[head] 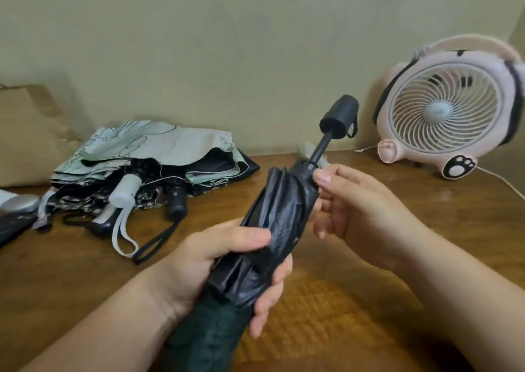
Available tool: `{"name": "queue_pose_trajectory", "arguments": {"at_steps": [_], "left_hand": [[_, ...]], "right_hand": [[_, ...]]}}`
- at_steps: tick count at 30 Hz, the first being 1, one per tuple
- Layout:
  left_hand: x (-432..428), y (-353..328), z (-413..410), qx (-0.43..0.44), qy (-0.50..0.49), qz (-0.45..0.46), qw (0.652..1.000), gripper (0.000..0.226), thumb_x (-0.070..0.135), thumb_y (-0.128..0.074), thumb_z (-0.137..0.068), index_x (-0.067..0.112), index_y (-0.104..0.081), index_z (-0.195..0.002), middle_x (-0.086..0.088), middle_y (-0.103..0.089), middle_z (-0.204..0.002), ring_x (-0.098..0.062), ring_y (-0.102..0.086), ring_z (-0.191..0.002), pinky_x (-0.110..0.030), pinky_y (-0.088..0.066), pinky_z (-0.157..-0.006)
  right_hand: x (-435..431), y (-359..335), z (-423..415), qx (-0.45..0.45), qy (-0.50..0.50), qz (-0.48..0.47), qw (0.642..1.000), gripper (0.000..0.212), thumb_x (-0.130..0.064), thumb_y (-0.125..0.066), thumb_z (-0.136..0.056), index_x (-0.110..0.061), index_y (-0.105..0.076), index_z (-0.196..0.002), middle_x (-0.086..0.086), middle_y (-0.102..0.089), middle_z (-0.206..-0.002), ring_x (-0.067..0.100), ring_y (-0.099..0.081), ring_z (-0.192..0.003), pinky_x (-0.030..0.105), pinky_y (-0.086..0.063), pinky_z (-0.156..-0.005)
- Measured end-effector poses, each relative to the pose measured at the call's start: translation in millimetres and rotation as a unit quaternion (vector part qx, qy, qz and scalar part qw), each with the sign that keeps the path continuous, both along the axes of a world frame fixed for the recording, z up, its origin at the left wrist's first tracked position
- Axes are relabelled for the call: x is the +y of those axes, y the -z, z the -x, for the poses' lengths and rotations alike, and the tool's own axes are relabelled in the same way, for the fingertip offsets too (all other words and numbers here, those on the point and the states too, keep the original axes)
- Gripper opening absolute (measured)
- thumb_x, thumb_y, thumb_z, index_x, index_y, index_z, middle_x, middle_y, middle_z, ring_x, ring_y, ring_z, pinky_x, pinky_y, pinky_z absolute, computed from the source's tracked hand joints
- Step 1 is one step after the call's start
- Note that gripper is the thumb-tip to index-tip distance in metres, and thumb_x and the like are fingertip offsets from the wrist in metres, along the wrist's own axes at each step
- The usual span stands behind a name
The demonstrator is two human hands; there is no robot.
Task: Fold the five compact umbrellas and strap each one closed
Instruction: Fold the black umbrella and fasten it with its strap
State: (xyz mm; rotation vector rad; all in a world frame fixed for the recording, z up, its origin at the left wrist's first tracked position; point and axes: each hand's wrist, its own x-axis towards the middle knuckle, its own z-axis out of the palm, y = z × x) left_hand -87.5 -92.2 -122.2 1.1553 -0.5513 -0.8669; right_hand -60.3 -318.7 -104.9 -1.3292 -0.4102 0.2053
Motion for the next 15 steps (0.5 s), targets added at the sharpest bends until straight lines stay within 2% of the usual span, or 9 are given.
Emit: {"name": "queue_pose_trajectory", "arguments": {"at_steps": [2, 4, 10, 15], "left_hand": [[-5.7, 0.7, 0.4, 0.056, 0.077, 0.07, 0.993, 0.052, 0.049, -0.058, -0.096, -0.003, -0.055, -0.1, -0.02, -0.056, -0.083, -0.025, -0.066, -0.064, -0.033, -0.059, -0.058], [-9.0, 2.4, 0.8, 0.075, 0.08, 0.067, 0.992, 0.059, 0.056, -0.052, -0.097, -0.002, -0.056, -0.102, -0.017, -0.059, -0.084, -0.024, -0.066, -0.066, -0.034, -0.06, -0.059], [-7.2, 7.4, 0.8, 0.086, 0.066, 0.077, 0.991, 0.064, 0.062, -0.054, -0.093, 0.0, -0.054, -0.107, -0.02, -0.053, -0.092, -0.025, -0.064, -0.068, -0.036, -0.059, -0.06], [-5.5, 9.5, 0.8, 0.077, 0.033, 0.073, 0.994, 0.062, 0.058, -0.06, -0.092, 0.0, -0.055, -0.113, -0.021, -0.054, -0.1, -0.026, -0.064, -0.073, -0.037, -0.059, -0.062]], "right_hand": [[0.9, 3.3, -1.2, -0.001, 0.013, -0.005, 1.0, 0.031, -0.028, -0.069, -0.091, -0.007, -0.059, -0.111, 0.011, -0.064, -0.088, 0.023, -0.061, -0.076, 0.035, -0.046, -0.06], [3.1, 6.1, -0.3, -0.011, 0.023, 0.002, 1.0, 0.028, -0.023, -0.066, -0.096, -0.005, -0.058, -0.117, 0.01, -0.063, -0.088, 0.023, -0.06, -0.077, 0.038, -0.042, -0.065], [4.9, 8.3, 0.1, -0.018, 0.047, 0.009, 0.999, 0.024, -0.022, -0.063, -0.098, -0.004, -0.059, -0.113, 0.009, -0.063, -0.086, 0.024, -0.058, -0.079, 0.042, -0.039, -0.068], [8.0, 5.0, 6.4, -0.01, 0.09, -0.003, 0.996, 0.018, -0.021, -0.06, -0.096, -0.004, -0.058, -0.102, 0.005, -0.06, -0.078, 0.016, -0.056, -0.067, 0.03, -0.04, -0.056]]}}
